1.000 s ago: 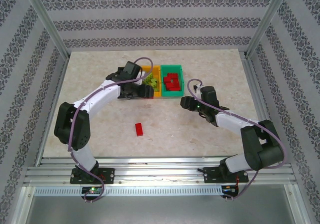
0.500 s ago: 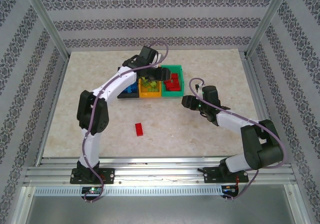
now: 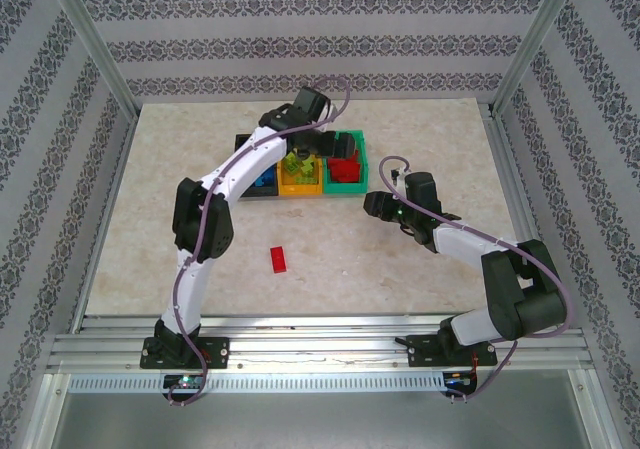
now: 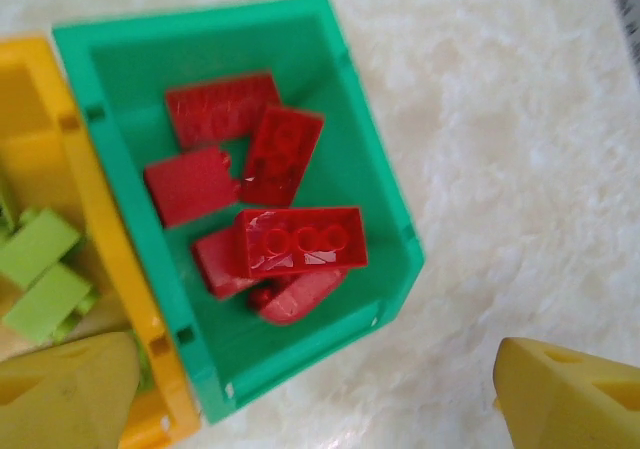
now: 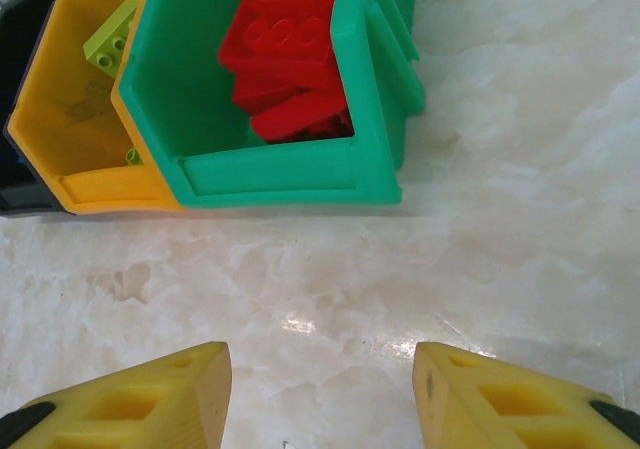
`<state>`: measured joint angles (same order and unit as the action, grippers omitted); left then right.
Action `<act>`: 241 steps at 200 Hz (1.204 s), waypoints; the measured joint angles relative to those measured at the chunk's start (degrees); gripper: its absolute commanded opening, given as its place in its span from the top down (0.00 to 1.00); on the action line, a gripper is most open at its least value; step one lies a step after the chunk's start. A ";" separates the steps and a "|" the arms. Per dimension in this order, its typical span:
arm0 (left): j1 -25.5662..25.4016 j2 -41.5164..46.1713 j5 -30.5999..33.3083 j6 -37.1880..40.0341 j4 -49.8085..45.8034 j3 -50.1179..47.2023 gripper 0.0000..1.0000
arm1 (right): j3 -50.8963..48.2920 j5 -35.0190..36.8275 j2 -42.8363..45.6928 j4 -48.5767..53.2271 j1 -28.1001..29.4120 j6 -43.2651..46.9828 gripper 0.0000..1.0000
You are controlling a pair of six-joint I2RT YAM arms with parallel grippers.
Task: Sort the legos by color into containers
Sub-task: Place the lego in the container, then pick up the lego from the middle-left of the table.
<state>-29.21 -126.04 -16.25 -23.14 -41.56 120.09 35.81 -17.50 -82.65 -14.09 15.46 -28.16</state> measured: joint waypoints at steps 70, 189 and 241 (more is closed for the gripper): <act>-0.11 24.33 2.16 0.35 5.40 -32.26 0.12 | -0.04 -0.46 0.00 -0.42 0.00 -0.26 0.48; -7.23 41.44 4.74 -7.52 5.44 -67.01 0.17 | -0.04 -1.11 -1.36 -1.18 0.00 -0.48 0.48; -7.50 36.13 6.91 -9.07 5.35 -66.77 0.29 | -0.04 -1.49 -1.42 -1.20 0.00 -0.46 0.48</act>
<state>-36.71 -89.91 -9.34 -32.21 -36.21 53.32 35.77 -18.98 -84.07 -15.29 15.46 -28.62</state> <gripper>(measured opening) 0.743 0.520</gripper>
